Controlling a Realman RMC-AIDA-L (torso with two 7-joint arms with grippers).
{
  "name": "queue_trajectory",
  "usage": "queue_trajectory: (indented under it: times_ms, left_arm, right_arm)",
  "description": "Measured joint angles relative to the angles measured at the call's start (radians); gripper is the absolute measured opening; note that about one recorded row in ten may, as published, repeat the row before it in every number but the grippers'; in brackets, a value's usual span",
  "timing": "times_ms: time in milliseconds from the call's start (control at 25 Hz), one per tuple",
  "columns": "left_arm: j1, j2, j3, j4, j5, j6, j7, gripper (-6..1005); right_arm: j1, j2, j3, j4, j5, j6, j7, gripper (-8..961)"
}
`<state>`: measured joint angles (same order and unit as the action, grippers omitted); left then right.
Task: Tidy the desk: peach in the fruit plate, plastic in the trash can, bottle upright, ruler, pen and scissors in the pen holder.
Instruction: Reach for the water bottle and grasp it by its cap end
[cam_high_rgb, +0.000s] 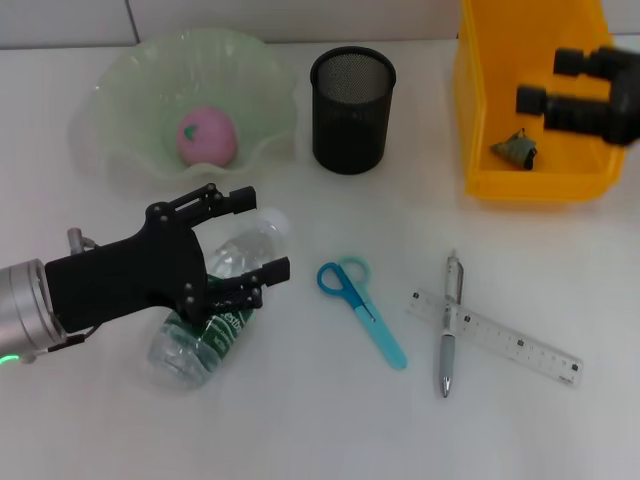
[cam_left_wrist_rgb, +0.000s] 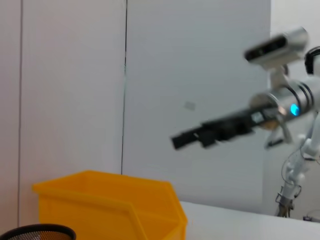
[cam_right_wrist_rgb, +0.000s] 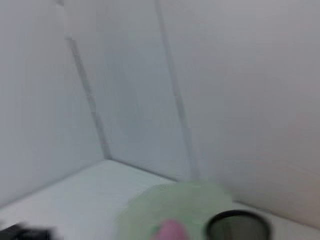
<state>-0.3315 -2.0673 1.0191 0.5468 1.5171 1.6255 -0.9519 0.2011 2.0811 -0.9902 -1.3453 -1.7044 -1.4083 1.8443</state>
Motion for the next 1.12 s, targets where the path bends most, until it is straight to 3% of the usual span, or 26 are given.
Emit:
queue_trajectory:
  times_ms: [120,160,280,320,400,440,480,520,560,600,680,760,800,880,920,960,1120]
  left_arm:
    - [0.0,-0.002,-0.007,0.023,-0.006,0.007,-0.049,800]
    - [0.001,-0.004,-0.007,0.062,-0.008,0.005,-0.114,799]
    - [0.033,-0.01,0.048,0.223,-0.008,-0.067,-0.35,797]
    - [0.084,-0.009,0.15,0.405,0.0,-0.165,-0.552,796]
    - [0.154,-0.004,0.272,0.632,0.036,-0.291,-0.756,794]
    - [0.154,-0.004,0.272,0.632,0.036,-0.291,-0.756,793]
    - [0.21,-0.002,0.357,0.829,0.138,-0.388,-0.95,793]
    - [0.21,-0.002,0.357,0.829,0.138,-0.388,-0.95,792]
    - [0.238,-0.002,0.424,0.997,0.298,-0.449,-1.163,791]
    - [0.238,-0.002,0.424,0.997,0.298,-0.449,-1.163,790]
    - [0.235,-0.003,0.493,1.123,0.487,-0.465,-1.352,789]
    - [0.189,-0.004,0.589,1.198,0.715,-0.455,-1.597,787]
    - [0.189,-0.004,0.589,1.198,0.715,-0.455,-1.597,786]
    - [0.114,-0.006,0.675,1.2,0.91,-0.431,-1.783,784]
    - [0.114,-0.006,0.675,1.2,0.91,-0.431,-1.783,784]
    - [0.065,-0.009,0.726,1.179,1.005,-0.428,-1.856,783]
    - [-0.001,-0.011,0.759,1.122,1.047,-0.432,-1.886,780]
  right_arm:
    - [-0.039,0.0,0.03,0.122,0.072,-0.117,-0.15,783]
    - [-0.048,-0.001,0.051,0.197,0.07,-0.168,-0.22,783]
    - [-0.053,-0.001,0.055,0.252,0.057,-0.184,-0.255,783]
    - [-0.054,-0.001,0.056,0.272,0.048,-0.184,-0.267,783]
    - [-0.057,-0.001,0.06,0.302,0.007,-0.181,-0.293,783]
    - [-0.058,-0.001,0.061,0.305,-0.01,-0.181,-0.304,783]
    - [-0.058,-0.001,0.062,0.306,-0.022,-0.181,-0.313,783]
    - [-0.058,-0.001,0.062,0.306,-0.022,-0.181,-0.313,783]
    - [-0.057,-0.001,0.06,0.311,-0.042,-0.177,-0.327,783]
    - [-0.057,-0.001,0.06,0.311,-0.042,-0.177,-0.327,783]
    - [-0.053,-0.001,0.056,0.32,-0.05,-0.176,-0.333,783]
    - [-0.049,-0.002,0.053,0.323,-0.056,-0.176,-0.334,783]
    - [-0.048,-0.002,0.053,0.324,-0.061,-0.176,-0.335,782]
    - [-0.045,-0.002,0.053,0.329,-0.071,-0.176,-0.335,782]
    - [-0.045,-0.002,0.053,0.329,-0.071,-0.176,-0.335,782]
    - [-0.044,-0.001,0.053,0.331,-0.073,-0.176,-0.335,782]
    - [-0.044,-0.002,0.053,0.335,-0.083,-0.175,-0.335,782]
